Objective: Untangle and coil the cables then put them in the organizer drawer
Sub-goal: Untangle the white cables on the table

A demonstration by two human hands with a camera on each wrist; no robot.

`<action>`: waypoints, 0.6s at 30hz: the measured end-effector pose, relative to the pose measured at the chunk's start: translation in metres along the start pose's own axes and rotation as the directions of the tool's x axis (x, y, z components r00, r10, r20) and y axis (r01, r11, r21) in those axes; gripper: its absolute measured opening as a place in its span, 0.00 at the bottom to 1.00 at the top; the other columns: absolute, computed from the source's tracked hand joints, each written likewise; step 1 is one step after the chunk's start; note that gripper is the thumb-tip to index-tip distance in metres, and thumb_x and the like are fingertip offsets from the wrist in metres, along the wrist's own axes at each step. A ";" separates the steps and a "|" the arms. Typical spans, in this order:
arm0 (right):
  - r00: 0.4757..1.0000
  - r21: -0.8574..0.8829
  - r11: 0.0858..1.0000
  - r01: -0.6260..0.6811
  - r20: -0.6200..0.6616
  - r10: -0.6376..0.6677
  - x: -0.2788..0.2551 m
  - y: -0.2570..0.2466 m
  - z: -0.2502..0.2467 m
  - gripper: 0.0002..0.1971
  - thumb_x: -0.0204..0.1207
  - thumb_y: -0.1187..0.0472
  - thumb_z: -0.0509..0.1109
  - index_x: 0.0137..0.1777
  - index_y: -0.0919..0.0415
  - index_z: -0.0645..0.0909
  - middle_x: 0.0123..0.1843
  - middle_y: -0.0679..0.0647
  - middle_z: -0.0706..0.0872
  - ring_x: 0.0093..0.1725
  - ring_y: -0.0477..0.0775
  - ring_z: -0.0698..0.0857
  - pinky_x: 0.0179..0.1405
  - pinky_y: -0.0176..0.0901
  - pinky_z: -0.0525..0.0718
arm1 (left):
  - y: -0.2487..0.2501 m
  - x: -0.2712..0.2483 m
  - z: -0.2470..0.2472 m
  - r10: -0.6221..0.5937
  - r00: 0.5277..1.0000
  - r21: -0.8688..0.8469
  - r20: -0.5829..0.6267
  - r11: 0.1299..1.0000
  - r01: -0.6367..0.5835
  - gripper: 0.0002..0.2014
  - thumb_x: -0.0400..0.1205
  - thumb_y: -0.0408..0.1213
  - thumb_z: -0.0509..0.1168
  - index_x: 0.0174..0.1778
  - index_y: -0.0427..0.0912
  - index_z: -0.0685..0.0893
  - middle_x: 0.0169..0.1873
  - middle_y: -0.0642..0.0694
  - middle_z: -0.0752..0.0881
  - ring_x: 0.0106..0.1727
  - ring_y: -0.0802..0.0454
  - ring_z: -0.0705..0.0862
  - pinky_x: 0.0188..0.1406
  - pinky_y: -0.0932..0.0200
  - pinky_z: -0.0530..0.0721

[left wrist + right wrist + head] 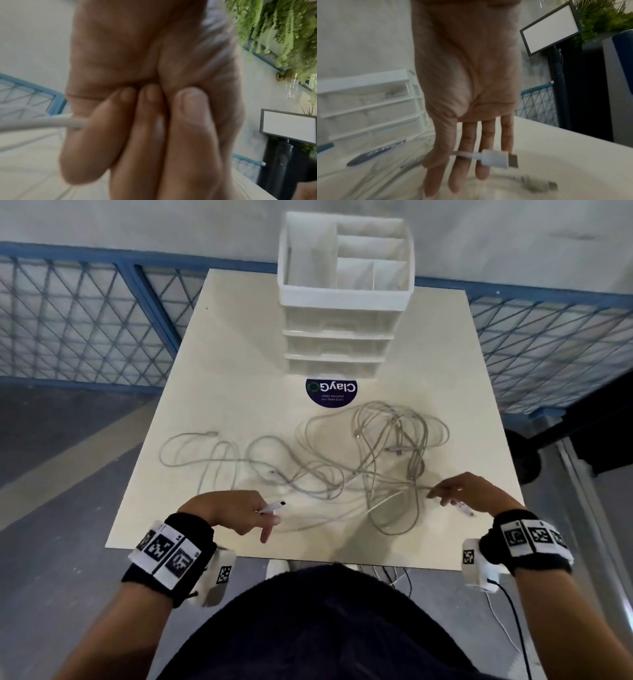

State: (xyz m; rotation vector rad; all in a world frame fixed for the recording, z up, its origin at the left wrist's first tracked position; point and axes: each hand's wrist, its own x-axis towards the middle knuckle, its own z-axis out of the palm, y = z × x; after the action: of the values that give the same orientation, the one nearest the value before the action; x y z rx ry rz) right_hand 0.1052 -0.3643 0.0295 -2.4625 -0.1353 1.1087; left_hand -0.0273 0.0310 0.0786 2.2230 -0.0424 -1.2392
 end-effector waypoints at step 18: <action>0.866 -0.229 0.850 0.474 -0.054 -0.498 0.046 -0.156 0.125 0.10 0.67 0.63 0.77 0.43 0.68 0.82 0.45 0.62 0.82 0.51 0.63 0.81 0.51 0.50 0.74 | -0.016 0.002 0.037 -0.071 0.891 -0.471 -0.449 0.866 -0.168 0.19 0.84 0.55 0.50 0.52 0.44 0.77 0.29 0.50 0.74 0.29 0.58 0.71 0.33 0.61 0.70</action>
State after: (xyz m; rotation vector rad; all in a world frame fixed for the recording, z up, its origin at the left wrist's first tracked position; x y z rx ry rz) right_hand 0.0584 -0.1687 -0.0088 -2.4516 -0.8348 0.7602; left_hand -0.0593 0.0259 0.0550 1.9653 0.3658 -0.5759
